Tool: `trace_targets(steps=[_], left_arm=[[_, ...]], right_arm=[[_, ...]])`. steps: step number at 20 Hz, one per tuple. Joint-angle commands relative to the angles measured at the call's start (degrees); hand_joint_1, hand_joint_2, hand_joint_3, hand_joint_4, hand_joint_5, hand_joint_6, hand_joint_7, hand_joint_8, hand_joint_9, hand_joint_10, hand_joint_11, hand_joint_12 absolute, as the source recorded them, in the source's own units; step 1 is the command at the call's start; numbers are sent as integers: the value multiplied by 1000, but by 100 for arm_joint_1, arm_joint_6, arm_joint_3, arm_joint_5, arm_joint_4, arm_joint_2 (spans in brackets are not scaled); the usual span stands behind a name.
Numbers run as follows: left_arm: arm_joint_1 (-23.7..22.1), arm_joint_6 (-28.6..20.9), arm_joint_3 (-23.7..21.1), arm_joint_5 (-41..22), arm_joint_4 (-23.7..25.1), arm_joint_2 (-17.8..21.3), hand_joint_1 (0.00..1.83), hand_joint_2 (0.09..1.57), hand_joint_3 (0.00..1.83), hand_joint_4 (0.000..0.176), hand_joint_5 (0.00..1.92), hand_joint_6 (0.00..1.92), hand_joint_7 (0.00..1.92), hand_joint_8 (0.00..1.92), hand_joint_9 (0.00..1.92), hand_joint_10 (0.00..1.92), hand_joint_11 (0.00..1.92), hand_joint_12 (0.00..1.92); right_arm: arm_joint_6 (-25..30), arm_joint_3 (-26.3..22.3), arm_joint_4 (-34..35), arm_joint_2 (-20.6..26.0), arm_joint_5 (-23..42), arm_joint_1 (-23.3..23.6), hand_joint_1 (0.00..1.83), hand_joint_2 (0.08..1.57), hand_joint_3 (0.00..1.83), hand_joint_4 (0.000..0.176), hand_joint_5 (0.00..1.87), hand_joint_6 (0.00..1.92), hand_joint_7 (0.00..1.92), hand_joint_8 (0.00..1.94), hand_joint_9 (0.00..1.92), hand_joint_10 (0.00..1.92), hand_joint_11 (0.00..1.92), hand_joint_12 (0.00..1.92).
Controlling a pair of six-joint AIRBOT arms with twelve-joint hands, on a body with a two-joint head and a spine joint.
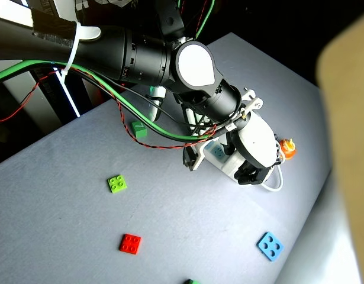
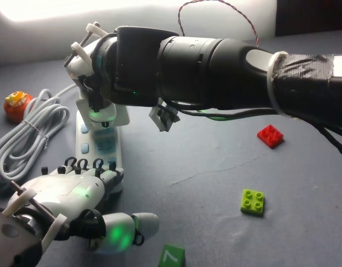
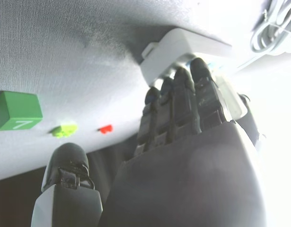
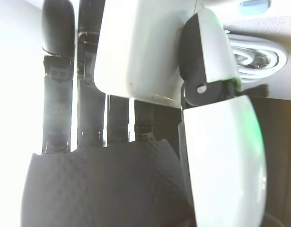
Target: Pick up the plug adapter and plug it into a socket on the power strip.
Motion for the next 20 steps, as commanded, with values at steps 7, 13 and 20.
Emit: trace_targets(steps=[7, 13, 20], left_arm=[[32, -11, -21, -159, 87, -32, 0, 1151, 0, 0, 131, 1, 141, 0, 131, 0, 0, 247], [29, -33, -17, -164, 87, -32, 0, 1152, 0, 0, 130, 0, 143, 0, 135, 1, 0, 268], [19, -43, -11, -172, 87, -33, 0, 1153, 0, 0, 132, 0, 147, 2, 143, 2, 0, 289]], right_arm=[[160, -192, -9, 85, 444, -232, 1226, 1110, 1, 0, 906, 1037, 1093, 873, 1262, 3, 805, 1014], [193, -304, -10, 150, 521, -181, 1222, 1117, 0, 0, 902, 1047, 1073, 906, 1270, 5, 813, 1033], [191, -306, -11, 244, 701, -159, 1224, 1112, 0, 0, 914, 1034, 1079, 891, 1260, 10, 802, 1026]])
